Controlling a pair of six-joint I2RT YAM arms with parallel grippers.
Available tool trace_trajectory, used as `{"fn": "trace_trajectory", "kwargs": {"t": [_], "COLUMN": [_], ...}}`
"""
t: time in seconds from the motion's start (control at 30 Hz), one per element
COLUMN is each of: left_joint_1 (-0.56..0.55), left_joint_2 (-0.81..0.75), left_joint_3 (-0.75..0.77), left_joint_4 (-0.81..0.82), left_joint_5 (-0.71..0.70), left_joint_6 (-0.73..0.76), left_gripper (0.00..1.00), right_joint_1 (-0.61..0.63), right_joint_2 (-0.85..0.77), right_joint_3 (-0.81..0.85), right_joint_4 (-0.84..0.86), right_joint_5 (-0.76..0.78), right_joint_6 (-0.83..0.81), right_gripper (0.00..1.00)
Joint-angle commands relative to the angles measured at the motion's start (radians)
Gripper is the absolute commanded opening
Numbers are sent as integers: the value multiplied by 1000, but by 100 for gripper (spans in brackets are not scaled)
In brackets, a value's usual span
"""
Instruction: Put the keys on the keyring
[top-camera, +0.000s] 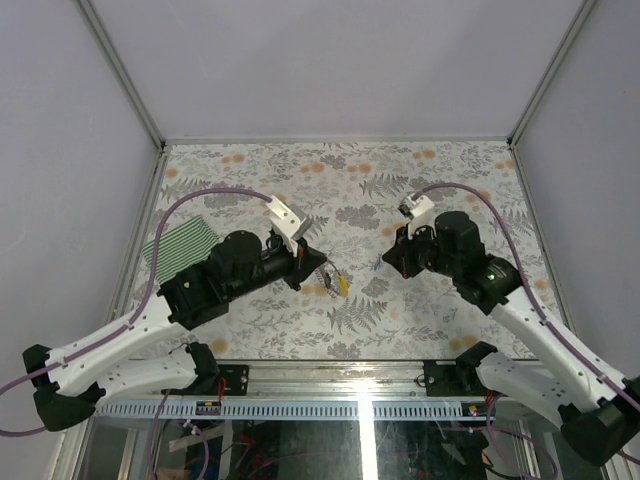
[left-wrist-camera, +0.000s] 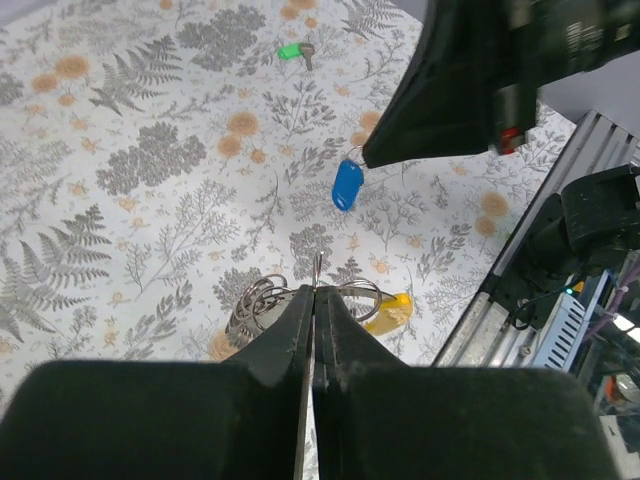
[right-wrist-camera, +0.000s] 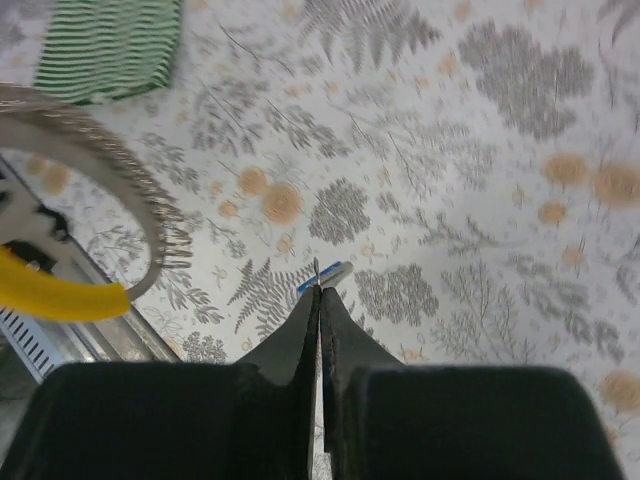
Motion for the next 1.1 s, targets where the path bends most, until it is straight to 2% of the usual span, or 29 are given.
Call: {"fn": "trace_trajectory", "kwargs": {"t": [0.0, 0.1, 0.33, 0.6, 1.07], "left_joint_1": [-5, -5, -5, -5, -5], "left_joint_2": [8, 15, 13, 16, -8], "left_joint_3": [52, 63, 65, 73, 76], "left_joint_4": [115, 146, 216, 220, 221], "left_joint_5": [-18, -26, -28, 4, 67], "left_joint_6": [103, 158, 246, 248, 226], "left_gripper": [0, 0, 0, 0, 0], "right_joint_1": [-5, -5, 3, 41, 111], "right_joint_2": [-97, -131, -94, -38, 58], "right_joint_3": [102, 126, 257, 324, 383], "right_joint_4": [-31, 3, 56, 118, 94], "right_joint_5": [-184, -258, -424, -471, -454], "right_joint_6": [-189, -224, -239, -228, -285], "right_gripper": [0, 0, 0, 0, 0]}}
